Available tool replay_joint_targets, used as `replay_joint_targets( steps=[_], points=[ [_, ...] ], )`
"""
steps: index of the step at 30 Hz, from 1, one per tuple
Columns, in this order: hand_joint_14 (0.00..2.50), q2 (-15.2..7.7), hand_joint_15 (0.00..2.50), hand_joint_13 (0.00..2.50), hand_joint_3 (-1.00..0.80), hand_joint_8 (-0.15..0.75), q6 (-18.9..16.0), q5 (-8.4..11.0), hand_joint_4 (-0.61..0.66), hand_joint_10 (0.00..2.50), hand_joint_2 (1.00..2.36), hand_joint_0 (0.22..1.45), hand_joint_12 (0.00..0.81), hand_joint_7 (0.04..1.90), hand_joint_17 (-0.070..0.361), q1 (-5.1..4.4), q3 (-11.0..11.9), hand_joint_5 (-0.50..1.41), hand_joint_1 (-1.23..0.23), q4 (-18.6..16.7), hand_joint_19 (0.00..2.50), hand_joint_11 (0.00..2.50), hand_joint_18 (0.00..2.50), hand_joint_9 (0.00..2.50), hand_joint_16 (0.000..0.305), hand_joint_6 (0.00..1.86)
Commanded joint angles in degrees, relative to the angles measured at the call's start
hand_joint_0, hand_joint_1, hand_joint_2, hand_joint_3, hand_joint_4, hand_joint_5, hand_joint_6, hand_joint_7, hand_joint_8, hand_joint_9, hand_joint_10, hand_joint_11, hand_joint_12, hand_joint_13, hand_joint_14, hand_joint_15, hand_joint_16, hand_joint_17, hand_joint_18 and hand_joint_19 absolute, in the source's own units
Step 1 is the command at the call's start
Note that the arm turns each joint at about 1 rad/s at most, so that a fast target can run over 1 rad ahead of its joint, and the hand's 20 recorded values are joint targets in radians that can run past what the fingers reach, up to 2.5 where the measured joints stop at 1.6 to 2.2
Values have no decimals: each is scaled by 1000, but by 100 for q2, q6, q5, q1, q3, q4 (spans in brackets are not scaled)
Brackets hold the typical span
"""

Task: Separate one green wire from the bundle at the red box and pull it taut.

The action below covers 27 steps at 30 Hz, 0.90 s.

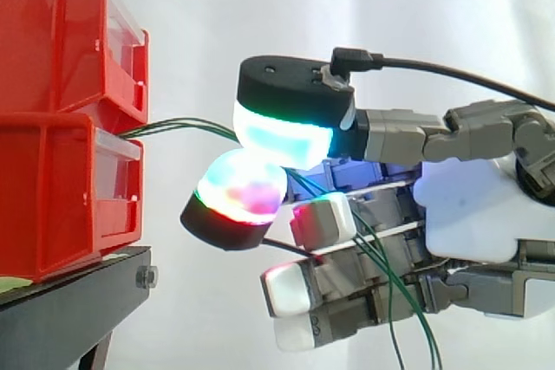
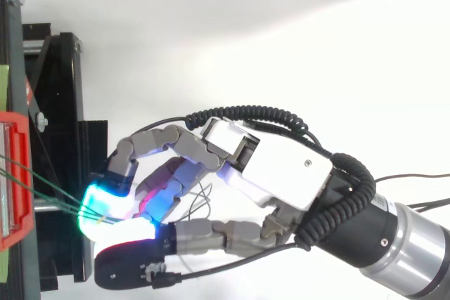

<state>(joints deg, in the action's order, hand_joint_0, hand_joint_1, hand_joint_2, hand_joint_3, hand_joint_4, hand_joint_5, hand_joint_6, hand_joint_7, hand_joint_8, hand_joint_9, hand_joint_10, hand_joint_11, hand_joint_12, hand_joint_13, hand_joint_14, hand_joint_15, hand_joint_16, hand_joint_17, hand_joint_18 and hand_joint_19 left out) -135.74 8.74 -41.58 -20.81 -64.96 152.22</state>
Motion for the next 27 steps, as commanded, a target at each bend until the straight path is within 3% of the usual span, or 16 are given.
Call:
replay_joint_targets(
  steps=[1, 7, 13, 19, 25, 27],
  points=[
    [19, 4, 528, 1130, -304, 294, -39, 1, 105, 21, 1015, 648, 359, 911, 107, -2, 97, -215, -793, 45, 374, 1078, 880, 1290, 48, 891],
    [20, 4, 537, 1125, -295, 289, -65, 19, 69, 20, 1016, 689, 354, 934, 106, -2, 115, -218, -814, 133, 364, 1079, 883, 1254, 47, 900],
    [19, -5, 537, 1120, -464, 284, -56, 10, 123, 19, 1003, 722, 349, 892, 104, 25, 115, -220, -830, 107, 361, 1073, 883, 1244, 46, 900],
    [19, -5, 544, 1140, -500, 304, 14, -17, 167, 20, 1000, 579, 357, 900, 105, 60, 150, -213, -791, 63, 382, 1087, 900, 1290, 47, 891],
    [18, -14, 538, 1167, -500, 316, 40, -184, 164, 20, 1000, 535, 370, 922, 111, 156, 150, -201, -657, 80, 392, 1049, 946, 1334, 50, 866],
    [19, -14, 538, 1168, -500, 302, 49, -219, 152, 21, 1000, 598, 364, 969, 106, 165, 141, -198, -610, 63, 407, 1057, 931, 1336, 47, 867]
  ],
)
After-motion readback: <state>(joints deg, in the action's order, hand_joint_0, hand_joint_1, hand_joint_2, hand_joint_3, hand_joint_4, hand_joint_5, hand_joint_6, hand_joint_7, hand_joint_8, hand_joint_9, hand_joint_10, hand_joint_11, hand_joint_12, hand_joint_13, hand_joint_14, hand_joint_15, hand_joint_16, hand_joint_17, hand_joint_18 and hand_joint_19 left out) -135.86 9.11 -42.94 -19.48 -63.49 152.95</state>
